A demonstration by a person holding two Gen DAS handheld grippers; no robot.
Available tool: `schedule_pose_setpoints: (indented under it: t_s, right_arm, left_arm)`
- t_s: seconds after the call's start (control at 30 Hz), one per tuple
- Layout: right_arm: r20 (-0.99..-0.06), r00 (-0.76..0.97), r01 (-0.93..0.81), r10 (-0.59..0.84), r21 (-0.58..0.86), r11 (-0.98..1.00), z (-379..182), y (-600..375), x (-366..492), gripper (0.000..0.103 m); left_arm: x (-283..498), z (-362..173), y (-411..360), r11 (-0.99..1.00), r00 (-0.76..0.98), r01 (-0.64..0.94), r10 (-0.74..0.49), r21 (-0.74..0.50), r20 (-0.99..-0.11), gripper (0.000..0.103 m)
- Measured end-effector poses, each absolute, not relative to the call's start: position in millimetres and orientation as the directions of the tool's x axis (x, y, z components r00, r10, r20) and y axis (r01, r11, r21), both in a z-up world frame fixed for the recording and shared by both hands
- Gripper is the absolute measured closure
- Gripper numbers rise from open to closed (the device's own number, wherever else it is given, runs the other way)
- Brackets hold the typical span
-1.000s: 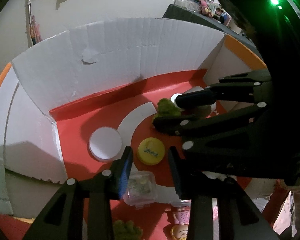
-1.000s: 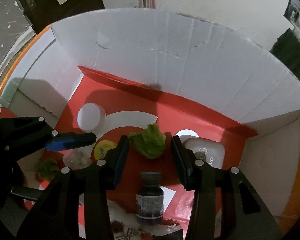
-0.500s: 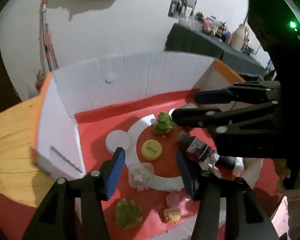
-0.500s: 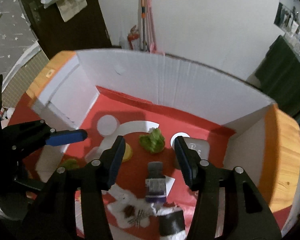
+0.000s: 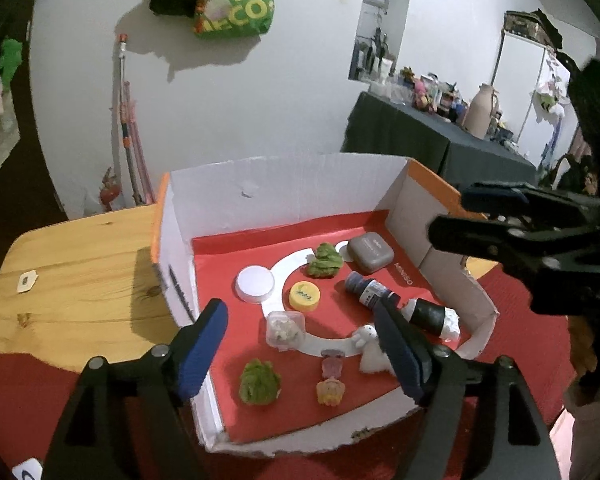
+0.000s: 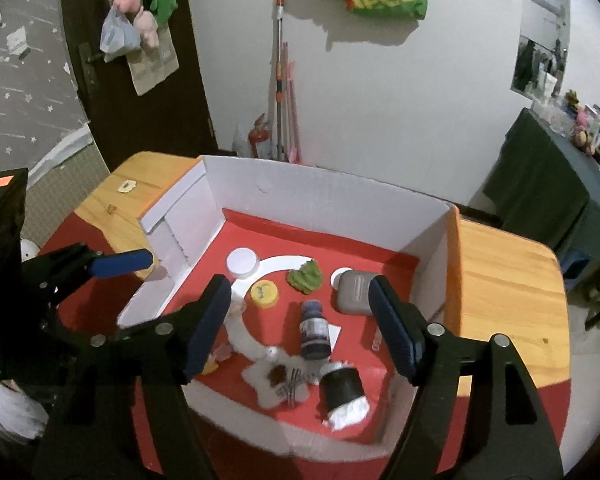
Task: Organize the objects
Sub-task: 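Withdraw both open tools up and out of the box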
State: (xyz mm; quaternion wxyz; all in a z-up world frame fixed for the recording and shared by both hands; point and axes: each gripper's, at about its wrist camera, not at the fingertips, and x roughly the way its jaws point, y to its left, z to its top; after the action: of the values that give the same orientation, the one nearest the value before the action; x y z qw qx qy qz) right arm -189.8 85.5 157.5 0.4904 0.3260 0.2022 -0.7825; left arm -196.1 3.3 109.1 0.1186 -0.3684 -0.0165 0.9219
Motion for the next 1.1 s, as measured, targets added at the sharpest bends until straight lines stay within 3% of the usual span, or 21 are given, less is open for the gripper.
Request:
schedule_pose_setpoints:
  t_s: [0.37, 0.6, 0.77, 1.1]
  right_arm:
    - [-0.624, -0.392, 0.861, -0.677, 0.01, -0.508, 146, 124, -171, 0.023]
    - [-0.572, -0.47, 0.817, -0.672, 0.006, -0.577, 110, 135, -171, 0.019]
    - [-0.556, -0.499, 0.8, -0.665, -0.001, -0.599, 82, 132, -173, 0.019]
    - [-0.577, -0.49, 0.796, -0.654, 0.011, -0.606, 64, 126, -179, 0.019]
  left_arm:
    - [-161, 108, -7, -0.985, -0.769, -0.133, 0.172, -0.109, -0.616, 0.014]
    - [-148, 91, -7, -0.995, -0.823, -0.071, 0.096, -0.067, -0.559, 0.006]
    - [-146, 77, -7, -0.999, -0.857, -0.009, 0.029, -0.043, -0.514, 0.005]
    - [-155, 60, -5, -1.0, -0.848, 0.005, 0.009, -0.024, -0.53, 0.005]
